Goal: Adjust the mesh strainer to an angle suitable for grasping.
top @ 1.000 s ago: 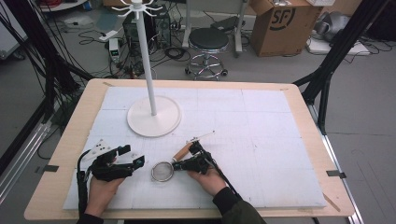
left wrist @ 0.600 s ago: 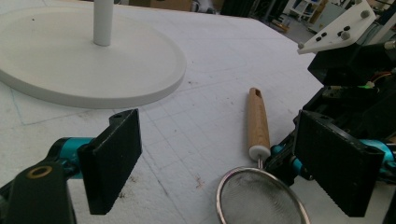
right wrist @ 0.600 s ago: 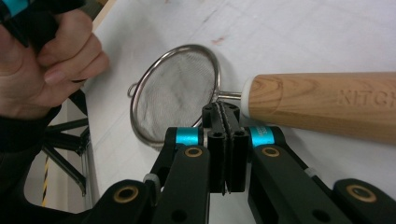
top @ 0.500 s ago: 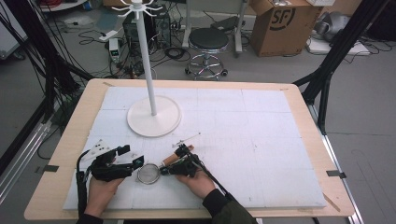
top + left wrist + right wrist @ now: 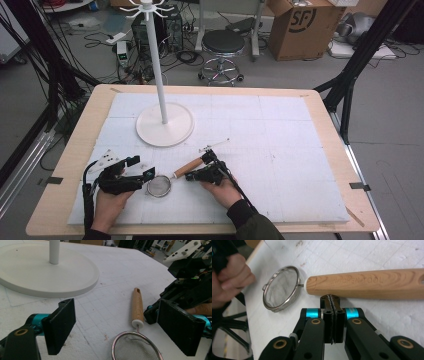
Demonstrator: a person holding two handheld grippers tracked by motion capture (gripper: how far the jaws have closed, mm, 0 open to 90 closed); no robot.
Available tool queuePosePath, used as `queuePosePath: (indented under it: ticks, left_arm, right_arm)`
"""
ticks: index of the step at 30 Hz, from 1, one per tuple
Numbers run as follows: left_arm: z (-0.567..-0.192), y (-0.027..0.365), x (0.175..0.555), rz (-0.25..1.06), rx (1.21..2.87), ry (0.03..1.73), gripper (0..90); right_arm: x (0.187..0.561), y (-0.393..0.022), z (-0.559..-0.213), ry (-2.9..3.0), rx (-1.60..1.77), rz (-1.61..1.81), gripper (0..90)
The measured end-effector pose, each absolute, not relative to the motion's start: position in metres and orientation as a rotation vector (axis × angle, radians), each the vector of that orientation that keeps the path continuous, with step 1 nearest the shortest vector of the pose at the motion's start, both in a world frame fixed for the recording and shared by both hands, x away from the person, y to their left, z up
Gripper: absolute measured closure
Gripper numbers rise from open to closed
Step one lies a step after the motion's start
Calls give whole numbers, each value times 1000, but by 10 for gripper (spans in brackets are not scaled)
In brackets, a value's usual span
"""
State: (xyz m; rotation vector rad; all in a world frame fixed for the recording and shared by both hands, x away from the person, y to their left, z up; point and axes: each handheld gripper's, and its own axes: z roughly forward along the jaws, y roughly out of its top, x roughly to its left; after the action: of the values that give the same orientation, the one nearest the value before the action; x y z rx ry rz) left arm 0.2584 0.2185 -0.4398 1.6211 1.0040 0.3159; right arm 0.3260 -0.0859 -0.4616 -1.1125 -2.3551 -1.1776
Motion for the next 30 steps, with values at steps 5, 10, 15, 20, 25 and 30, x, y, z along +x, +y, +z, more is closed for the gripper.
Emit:
queuePosePath:
  ticks: [5, 10, 15, 20, 25, 30]
  left_arm:
    - [-440, 220, 258, 313, 1621, 1004, 160]
    - [-440, 220, 259, 312, 1619, 1007, 161]
    - [-441, 218, 262, 305, 1622, 1002, 161]
    - [-441, 217, 263, 304, 1622, 1006, 161]
    - [-440, 216, 263, 309, 1625, 1006, 159]
    - [-441, 215, 263, 314, 1631, 1010, 157]
  right_arm:
    - [329, -84, -464, -2335, -1123, -1195, 900]
    - [333, -79, -464, -2333, -1128, -1208, 900]
    - [331, -79, -463, -2347, -1126, -1216, 895]
    - [323, -104, -459, -2365, -1128, -1287, 637]
    - [320, -125, -457, -2382, -1124, -1315, 442]
    - [317, -140, -451, -2384, -1126, -1354, 328]
